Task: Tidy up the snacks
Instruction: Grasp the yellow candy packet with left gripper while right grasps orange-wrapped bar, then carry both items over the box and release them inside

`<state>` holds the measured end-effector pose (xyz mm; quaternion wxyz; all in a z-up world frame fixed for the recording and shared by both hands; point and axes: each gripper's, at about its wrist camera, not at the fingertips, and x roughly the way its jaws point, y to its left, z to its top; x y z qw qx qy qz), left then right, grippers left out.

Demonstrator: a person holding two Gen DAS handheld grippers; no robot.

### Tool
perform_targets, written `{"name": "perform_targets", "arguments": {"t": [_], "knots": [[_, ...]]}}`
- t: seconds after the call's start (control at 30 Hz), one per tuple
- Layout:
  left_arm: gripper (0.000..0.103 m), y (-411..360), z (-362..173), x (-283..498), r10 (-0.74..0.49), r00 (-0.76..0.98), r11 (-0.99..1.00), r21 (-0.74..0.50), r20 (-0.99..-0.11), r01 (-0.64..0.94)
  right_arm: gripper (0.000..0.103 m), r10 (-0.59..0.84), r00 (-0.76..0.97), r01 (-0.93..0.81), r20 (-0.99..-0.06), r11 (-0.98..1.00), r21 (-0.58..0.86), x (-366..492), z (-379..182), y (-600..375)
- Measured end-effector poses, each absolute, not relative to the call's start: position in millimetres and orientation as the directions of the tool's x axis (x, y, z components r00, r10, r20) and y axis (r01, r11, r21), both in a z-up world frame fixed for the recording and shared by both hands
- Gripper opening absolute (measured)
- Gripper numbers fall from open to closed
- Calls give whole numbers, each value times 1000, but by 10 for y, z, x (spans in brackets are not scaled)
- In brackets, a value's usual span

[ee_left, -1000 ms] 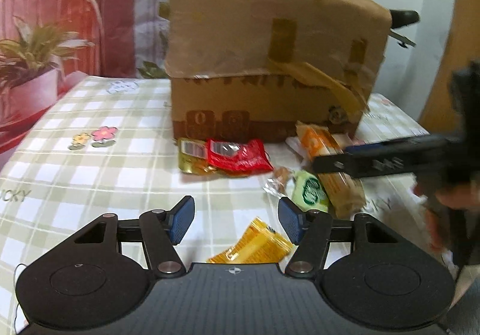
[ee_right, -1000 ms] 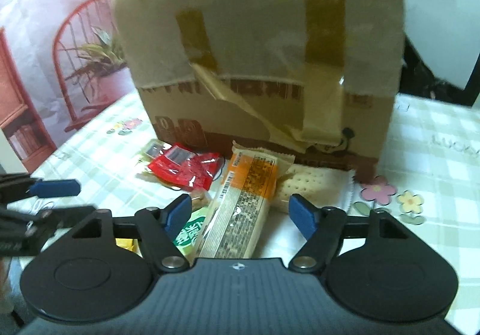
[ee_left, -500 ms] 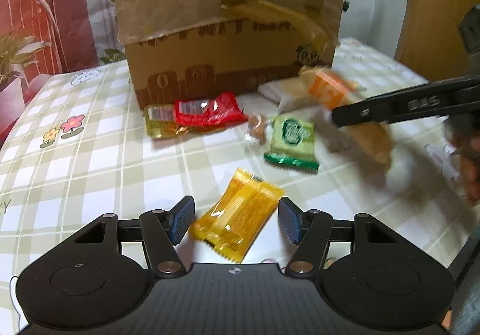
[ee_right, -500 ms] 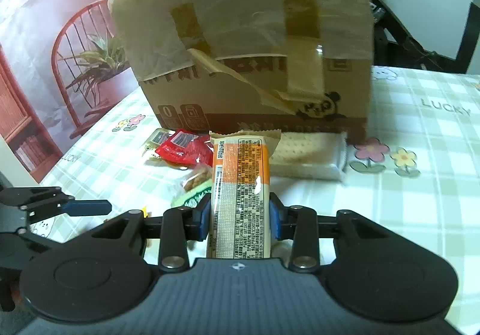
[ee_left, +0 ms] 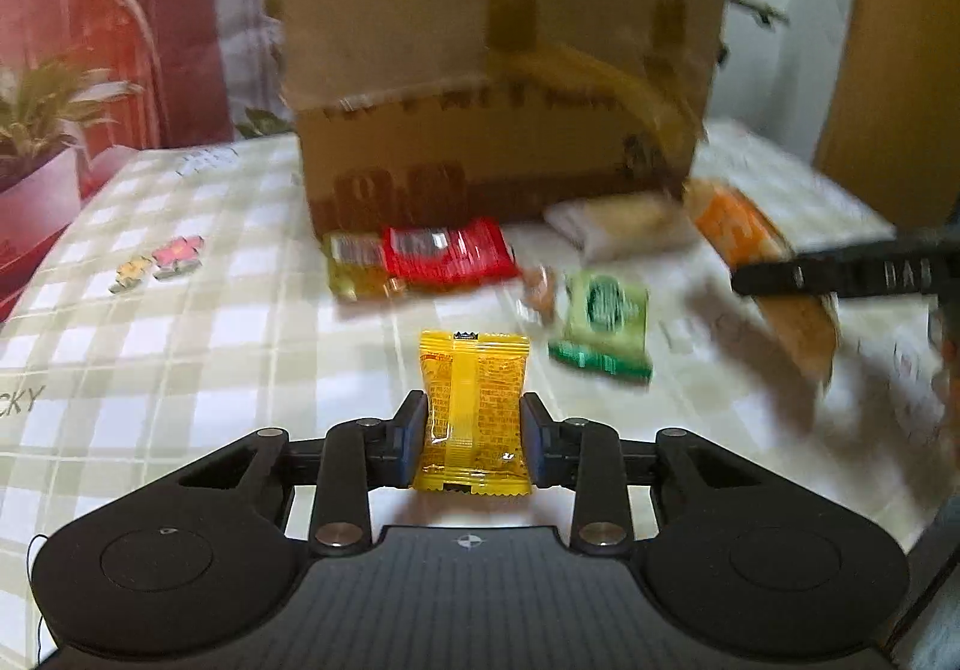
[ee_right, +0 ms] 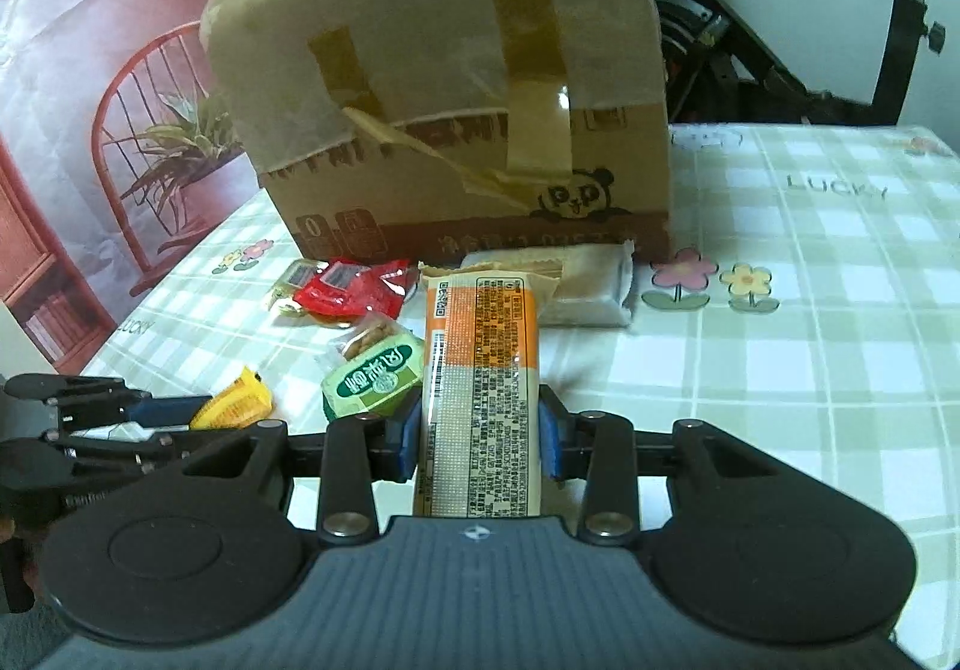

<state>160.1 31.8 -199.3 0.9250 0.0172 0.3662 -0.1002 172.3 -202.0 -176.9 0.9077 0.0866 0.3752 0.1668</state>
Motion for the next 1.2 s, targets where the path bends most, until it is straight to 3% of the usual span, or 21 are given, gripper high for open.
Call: {"name": "perform_targets", "arguments": {"t": [0.37, 0.67, 0.87, 1.07, 1.17, 1.2], "knots": [[35, 375, -1154, 1711, -172, 871, 985, -85, -460, 150, 39, 386, 773, -281, -504, 920, 273, 1587, -1194, -2169], [35, 168, -262, 2315, -171, 942, 985, -21, -290, 172, 39, 412, 831, -338, -374, 907, 249, 2291, -288, -2201], [35, 0, -51, 2974, -155, 940, 986, 9, -303, 166, 39, 374, 850, -330, -371, 927, 178, 3049, 27, -2067], [36, 18, -132, 3464, -130, 918, 991, -20, -374, 132, 39, 308, 828, -269, -468, 951, 149, 3658, -146, -2055], [44, 13, -233, 3591, -117, 907, 992, 1, -405, 129, 40, 280, 813, -242, -511, 960, 141, 3801, -289, -2081], [55, 19, -267, 3611, -112, 902, 992, 6, -417, 125, 42, 278, 808, -238, -520, 960, 145, 3822, -323, -2093]]}}
